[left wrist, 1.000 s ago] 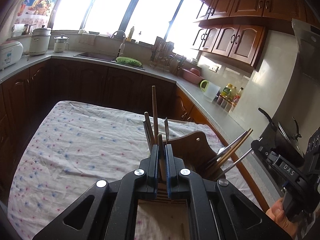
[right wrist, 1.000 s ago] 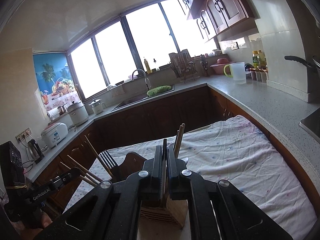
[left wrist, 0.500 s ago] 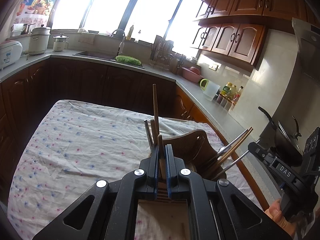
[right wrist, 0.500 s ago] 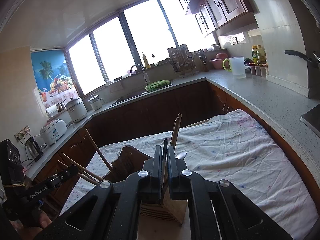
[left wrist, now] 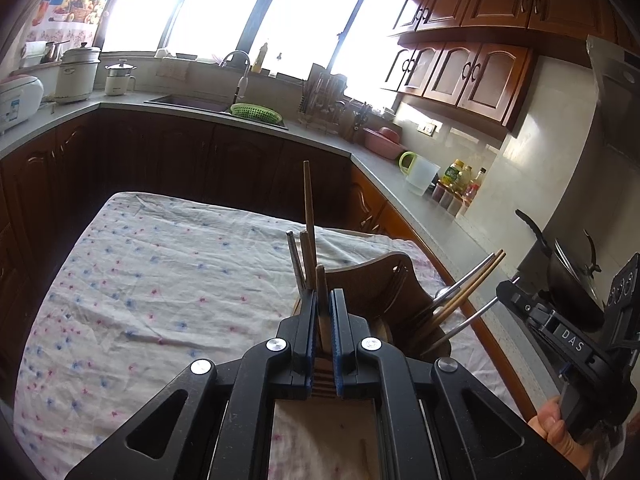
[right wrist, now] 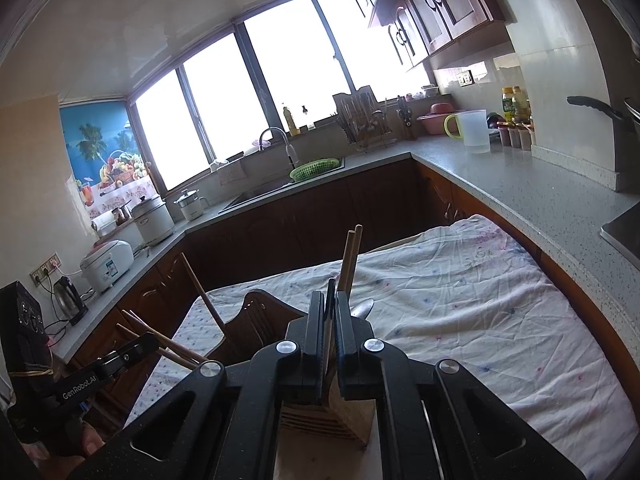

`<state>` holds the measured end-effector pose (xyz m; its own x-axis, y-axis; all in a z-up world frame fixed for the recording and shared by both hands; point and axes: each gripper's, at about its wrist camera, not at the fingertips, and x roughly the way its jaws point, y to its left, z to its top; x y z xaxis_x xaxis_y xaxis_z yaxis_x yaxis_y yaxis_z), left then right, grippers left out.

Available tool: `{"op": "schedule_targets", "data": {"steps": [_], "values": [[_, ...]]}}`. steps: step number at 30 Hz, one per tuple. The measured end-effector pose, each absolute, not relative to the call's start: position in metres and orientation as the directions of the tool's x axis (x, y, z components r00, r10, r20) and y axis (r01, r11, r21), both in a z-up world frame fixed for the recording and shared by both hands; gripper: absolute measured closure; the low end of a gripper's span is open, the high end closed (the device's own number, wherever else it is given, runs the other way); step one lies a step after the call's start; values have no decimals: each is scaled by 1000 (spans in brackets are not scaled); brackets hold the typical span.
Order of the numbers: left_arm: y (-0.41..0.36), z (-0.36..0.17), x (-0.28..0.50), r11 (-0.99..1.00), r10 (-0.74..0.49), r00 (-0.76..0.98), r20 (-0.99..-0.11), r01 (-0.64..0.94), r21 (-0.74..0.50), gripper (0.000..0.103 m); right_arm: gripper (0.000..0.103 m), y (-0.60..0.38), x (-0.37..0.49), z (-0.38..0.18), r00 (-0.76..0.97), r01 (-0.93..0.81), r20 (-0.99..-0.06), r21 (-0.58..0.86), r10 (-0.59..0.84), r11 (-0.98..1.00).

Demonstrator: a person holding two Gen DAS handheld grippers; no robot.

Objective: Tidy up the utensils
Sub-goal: 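Lower the chopsticks into the holder and open both tools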

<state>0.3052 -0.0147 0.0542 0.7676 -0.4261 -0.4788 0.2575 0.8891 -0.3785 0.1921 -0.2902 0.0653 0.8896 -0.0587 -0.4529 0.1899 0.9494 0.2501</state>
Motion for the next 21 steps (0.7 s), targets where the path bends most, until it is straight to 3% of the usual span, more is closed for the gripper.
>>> {"op": "schedule_targets", "data": {"steps": [2, 5, 7, 8, 10, 12, 13, 15, 17, 21], "values": [[-15, 55, 303, 890, -423, 766, -483, 252, -380, 93, 93, -291, 190, 66, 891, 190, -450, 254, -58, 948], [-14, 57, 298, 890, -416, 774, -477, 240, -388, 77, 87, -290, 186, 68, 896, 190, -441, 261, -58, 947], [-12, 58, 295, 890, -413, 778, -473, 236, -390, 70, 72, -291, 183, 71, 901, 192, -430, 267, -62, 944], [-12, 58, 293, 891, -410, 779, -474, 232, -390, 68, 60, -291, 181, 73, 905, 193, -421, 268, -65, 944], [-9, 58, 287, 894, -401, 785, -472, 222, -390, 52, 50, -291, 175, 77, 911, 197, -406, 272, -73, 942], [-6, 57, 280, 900, -383, 793, -473, 203, -387, 40, 31, -292, 169, 78, 918, 194, -390, 290, -69, 937], [-4, 55, 277, 902, -374, 797, -475, 192, -387, 32, 27, -293, 165, 79, 922, 193, -382, 297, -70, 935], [0, 52, 271, 904, -360, 799, -482, 172, -391, 24, 13, -292, 159, 79, 928, 190, -366, 309, -67, 932], [4, 49, 265, 904, -354, 793, -495, 154, -400, 22, 6, -291, 154, 77, 932, 178, -358, 319, -56, 931], [10, 44, 252, 899, -356, 783, -509, 138, -416, 22, 5, -288, 144, 70, 929, 168, -368, 331, -37, 929]]}}
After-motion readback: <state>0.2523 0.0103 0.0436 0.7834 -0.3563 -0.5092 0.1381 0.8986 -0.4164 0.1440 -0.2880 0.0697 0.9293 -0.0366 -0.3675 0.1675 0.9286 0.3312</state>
